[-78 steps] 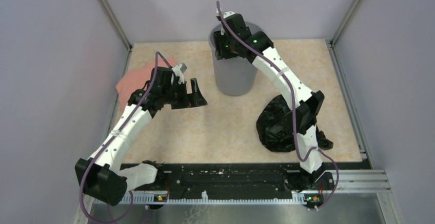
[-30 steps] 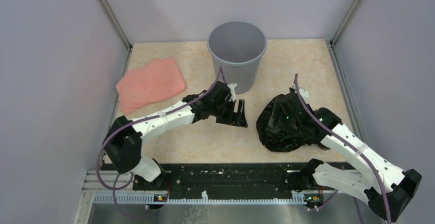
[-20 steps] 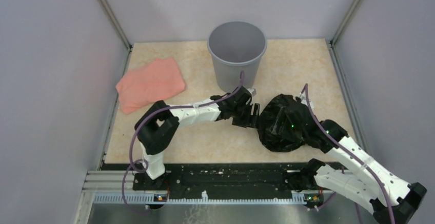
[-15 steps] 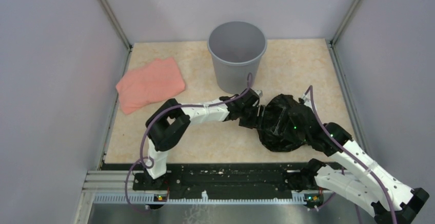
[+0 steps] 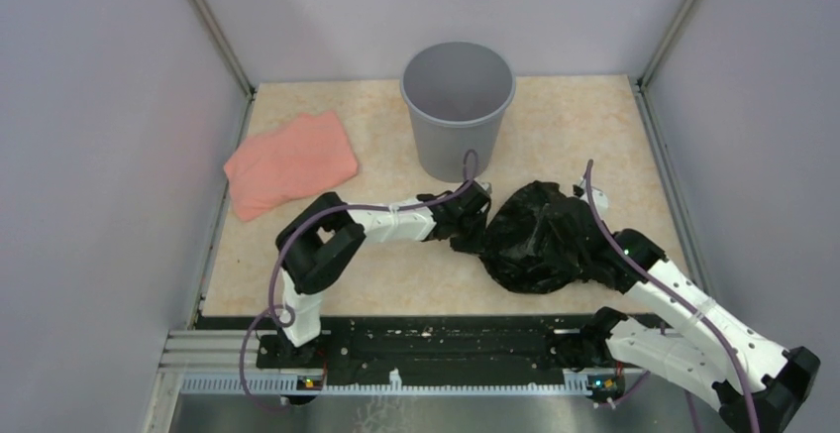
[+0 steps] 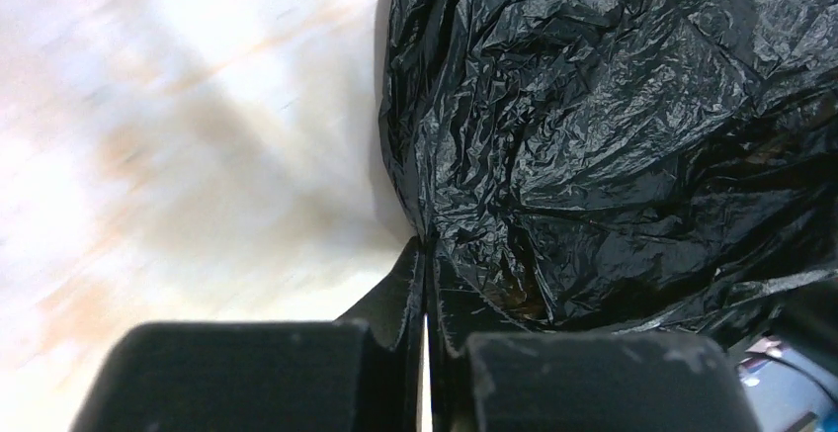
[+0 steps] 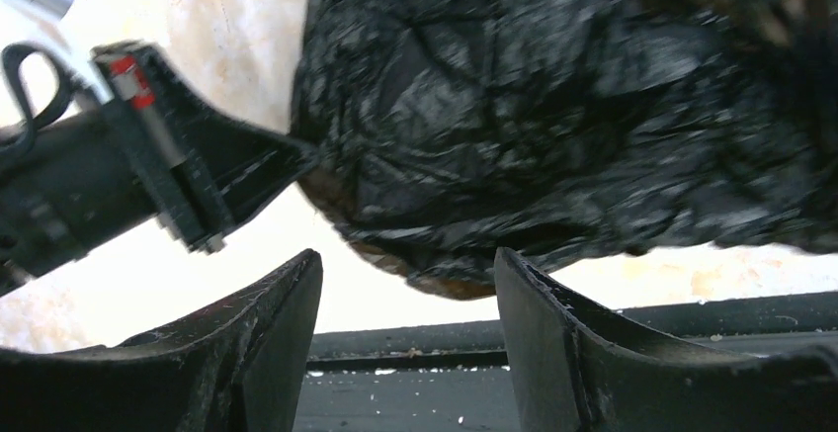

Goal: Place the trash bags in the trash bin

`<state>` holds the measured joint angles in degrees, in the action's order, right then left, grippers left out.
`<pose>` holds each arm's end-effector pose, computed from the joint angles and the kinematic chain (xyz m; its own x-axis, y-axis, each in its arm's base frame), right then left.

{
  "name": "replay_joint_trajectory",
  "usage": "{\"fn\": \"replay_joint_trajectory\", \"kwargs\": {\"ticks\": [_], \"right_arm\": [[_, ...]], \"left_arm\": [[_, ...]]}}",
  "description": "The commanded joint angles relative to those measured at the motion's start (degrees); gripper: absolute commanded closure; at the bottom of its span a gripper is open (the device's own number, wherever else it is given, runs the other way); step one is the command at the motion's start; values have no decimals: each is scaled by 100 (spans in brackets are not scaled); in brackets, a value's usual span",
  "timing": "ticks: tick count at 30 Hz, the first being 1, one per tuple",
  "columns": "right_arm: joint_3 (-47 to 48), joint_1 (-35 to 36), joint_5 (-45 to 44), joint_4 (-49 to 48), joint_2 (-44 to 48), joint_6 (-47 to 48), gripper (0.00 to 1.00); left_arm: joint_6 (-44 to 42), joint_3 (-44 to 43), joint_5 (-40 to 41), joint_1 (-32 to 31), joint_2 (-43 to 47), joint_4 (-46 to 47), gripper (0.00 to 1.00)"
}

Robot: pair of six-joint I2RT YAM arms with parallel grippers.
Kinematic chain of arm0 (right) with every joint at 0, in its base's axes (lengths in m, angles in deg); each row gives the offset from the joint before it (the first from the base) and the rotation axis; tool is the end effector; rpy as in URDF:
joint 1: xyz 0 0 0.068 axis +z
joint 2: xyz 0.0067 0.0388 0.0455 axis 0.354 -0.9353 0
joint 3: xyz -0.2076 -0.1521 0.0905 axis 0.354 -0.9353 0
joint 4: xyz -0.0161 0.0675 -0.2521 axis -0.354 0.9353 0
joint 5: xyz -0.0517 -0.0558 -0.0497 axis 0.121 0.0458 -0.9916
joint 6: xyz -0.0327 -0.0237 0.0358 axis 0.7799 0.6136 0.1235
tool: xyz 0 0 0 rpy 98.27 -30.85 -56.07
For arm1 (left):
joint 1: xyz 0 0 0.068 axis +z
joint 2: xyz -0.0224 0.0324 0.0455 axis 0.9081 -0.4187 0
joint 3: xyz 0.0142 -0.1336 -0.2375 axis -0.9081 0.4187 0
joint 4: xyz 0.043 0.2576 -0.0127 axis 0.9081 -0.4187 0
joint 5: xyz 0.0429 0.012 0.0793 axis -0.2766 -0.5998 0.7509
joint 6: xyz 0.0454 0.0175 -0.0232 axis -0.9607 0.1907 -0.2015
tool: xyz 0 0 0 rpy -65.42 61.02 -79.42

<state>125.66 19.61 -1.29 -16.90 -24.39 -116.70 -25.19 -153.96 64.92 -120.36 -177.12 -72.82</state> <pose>0.1138 0.0818 0.2686 -0.7395 0.3977 -0.5431 0.2446 0.9104 0.3336 0.2326 -0.3416 0.1565 -0.9164 0.1652 -0.3646 0.3319 0.8229 -0.4612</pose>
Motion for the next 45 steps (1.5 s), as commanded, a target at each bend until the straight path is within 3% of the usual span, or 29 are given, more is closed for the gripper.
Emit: {"fn": "replay_joint_trajectory", "kwargs": {"ticks": [1, 8, 15, 19, 35, 39, 42, 45], "right_arm": [[258, -4, -129, -468, -213, 192, 35], [338, -60, 26, -734, -515, 591, 35], [-48, -545, 814, -1552, -789, 943, 34], [-267, -957, 1353, -2324, -1047, 1118, 36], [-1039, -1302, 1843, -4025, -2437, 1189, 49], [-1042, -1303, 1849, -4150, -2654, 1124, 57], [-914, -1300, 1810, -4023, -2626, 1124, 71], [-601, -1307, 1780, -3684, -2502, 1223, 96]], "left_arm": [[-84, 721, 300, 448, 1103, -104, 100], [-591, 1642, 394, 1183, 2589, -706, 100], [-1061, 1901, 600, 1587, 3233, -1255, 100], [-1204, 1955, 511, 1759, 3272, -1307, 100], [-1277, 1799, 298, 1846, 2955, -1234, 100], [-1284, 1769, 311, 1845, 2944, -1255, 100], [-1293, 1716, 286, 1846, 2936, -1285, 100], [-1329, 1551, 235, 1844, 2957, -1345, 100]]}}
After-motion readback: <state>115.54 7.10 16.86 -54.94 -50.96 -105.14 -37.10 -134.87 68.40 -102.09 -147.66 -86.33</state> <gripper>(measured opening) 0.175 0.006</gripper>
